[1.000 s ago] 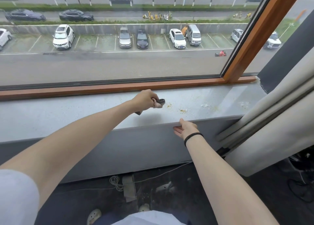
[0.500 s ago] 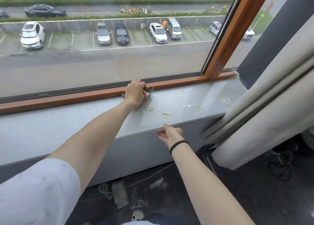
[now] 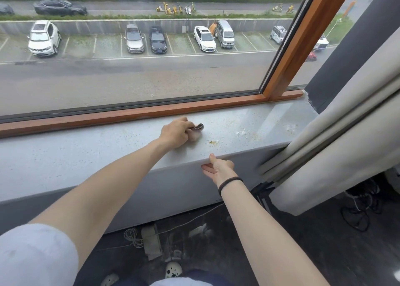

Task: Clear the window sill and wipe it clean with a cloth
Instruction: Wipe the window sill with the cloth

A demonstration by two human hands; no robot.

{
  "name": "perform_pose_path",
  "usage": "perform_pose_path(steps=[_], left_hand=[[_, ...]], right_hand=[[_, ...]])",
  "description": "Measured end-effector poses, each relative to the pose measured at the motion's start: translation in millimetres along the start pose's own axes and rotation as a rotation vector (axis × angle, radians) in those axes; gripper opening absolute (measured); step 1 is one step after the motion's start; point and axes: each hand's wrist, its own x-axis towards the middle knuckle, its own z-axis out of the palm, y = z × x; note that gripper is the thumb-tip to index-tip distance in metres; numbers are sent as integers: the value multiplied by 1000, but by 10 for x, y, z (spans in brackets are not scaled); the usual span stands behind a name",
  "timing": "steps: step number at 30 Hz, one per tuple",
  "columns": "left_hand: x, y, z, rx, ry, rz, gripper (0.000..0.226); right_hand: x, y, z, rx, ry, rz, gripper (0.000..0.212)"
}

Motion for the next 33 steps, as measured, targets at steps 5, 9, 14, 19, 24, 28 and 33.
perform_pose_path(steps=[5,9,14,19,24,28,33], left_hand=[[-271,67,75,-54,-48,49,47],[-462,115,109,-65,-71,96,47],[-646,89,96,-96,-112,154,44],[-772,70,32,30,-277,298,44],[-787,65,0,-93,-254,344,40],[-567,106,-224,-236,-188,244,36],[-231,205,-443,-368,-124,123,27]], right_hand=[[-87,-8,35,3,1,-7,30],[-185,-105,11,-14,-70,34,36],[-284,-144,-24,-85,-84,82,47],[-401,-89,-149,-94,-29,79,56],[-474,-131,-321,-96,14,80,51],[-409,-293,-422,-134,23,64,51],[-284,-553,-455,-182,8,71,51]])
